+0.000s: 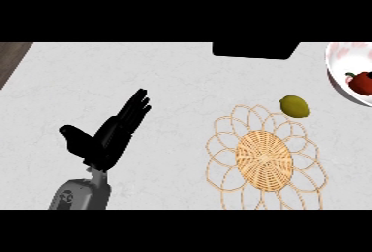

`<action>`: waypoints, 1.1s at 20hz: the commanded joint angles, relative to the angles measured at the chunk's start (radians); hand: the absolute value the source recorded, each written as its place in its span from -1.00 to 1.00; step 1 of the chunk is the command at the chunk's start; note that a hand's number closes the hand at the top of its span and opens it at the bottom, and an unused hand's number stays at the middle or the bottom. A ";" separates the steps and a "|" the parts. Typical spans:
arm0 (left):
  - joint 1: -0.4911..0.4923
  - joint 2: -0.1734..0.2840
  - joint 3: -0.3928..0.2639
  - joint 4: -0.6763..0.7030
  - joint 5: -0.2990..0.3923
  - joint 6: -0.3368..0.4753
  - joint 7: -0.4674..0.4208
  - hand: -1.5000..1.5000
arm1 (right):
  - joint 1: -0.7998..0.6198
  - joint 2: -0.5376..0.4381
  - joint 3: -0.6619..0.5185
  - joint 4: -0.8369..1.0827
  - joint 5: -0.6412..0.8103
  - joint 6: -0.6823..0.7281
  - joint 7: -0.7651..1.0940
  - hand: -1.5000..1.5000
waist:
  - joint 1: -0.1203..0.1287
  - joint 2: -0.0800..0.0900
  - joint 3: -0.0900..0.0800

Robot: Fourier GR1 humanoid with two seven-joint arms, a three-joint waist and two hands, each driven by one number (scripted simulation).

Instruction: Pick the bell pepper from the placemat and place it in the bowl

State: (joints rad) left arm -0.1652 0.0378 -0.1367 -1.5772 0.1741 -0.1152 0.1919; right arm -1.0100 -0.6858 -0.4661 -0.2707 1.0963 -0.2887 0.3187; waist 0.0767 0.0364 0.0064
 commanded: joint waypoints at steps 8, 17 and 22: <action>0.019 0.010 0.035 -0.002 0.012 0.011 0.002 0.00 | 0.008 0.089 -0.321 -0.165 -0.380 -0.279 -0.442 -1.00 | -0.043 -0.023 0.002; 0.094 0.024 0.068 0.005 0.011 0.019 -0.035 0.00 | 0.155 0.278 -0.369 -0.464 -0.622 -0.093 -0.702 -1.00 | -0.117 -0.058 -0.008; 0.092 0.029 0.075 0.000 -0.008 0.044 -0.022 0.00 | 0.292 0.456 -0.307 -0.719 -0.650 -0.061 -0.754 -1.00 | -0.152 -0.073 -0.010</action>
State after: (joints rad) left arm -0.0753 0.0570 -0.0784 -1.5715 0.1674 -0.0814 0.1630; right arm -0.7970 -0.3475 -0.8113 -0.8200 0.4724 -0.3732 -0.4024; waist -0.0506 -0.0249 -0.0018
